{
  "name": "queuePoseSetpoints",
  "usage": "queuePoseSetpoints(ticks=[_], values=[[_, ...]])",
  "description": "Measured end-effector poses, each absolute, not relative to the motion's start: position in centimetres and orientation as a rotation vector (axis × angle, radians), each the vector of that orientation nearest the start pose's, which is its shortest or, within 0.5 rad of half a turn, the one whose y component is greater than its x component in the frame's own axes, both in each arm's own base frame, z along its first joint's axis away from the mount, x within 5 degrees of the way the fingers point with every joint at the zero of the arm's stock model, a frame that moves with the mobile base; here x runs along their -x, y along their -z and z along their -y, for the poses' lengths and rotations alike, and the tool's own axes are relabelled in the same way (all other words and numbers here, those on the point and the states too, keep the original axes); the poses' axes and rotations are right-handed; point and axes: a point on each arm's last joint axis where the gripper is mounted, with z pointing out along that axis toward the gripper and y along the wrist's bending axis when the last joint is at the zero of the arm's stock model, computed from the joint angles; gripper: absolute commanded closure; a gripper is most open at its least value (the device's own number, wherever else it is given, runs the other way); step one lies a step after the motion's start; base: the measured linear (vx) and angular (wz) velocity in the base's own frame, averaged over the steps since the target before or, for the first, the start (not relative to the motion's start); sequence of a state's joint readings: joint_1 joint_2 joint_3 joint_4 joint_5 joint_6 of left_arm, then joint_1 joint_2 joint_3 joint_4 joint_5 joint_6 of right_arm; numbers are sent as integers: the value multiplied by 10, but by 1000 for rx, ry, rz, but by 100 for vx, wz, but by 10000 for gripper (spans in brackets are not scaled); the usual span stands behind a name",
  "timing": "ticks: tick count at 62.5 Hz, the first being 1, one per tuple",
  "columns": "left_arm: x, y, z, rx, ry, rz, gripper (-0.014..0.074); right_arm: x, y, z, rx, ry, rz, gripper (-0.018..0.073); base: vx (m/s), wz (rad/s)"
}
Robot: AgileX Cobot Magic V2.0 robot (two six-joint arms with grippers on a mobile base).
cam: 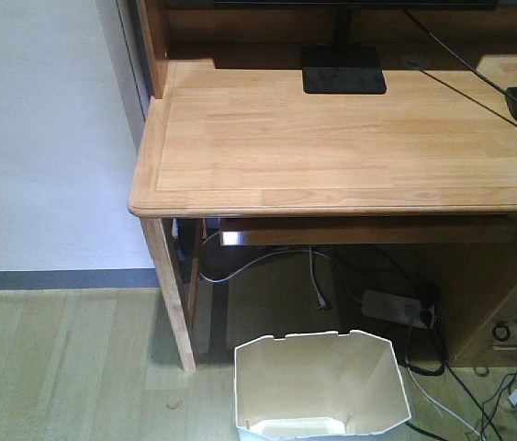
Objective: Move trash bin to bedside with robot
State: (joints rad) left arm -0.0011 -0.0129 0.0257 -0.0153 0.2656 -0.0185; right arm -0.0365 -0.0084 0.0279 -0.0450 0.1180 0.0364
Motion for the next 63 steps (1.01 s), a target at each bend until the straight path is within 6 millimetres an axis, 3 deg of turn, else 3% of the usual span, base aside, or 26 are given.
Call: queuePoseSetpoints(ticks=[63], values=[[-55,-181,0,25,29,-1762,603,-57,-193,3,-27,39,-1621,568,0,0]])
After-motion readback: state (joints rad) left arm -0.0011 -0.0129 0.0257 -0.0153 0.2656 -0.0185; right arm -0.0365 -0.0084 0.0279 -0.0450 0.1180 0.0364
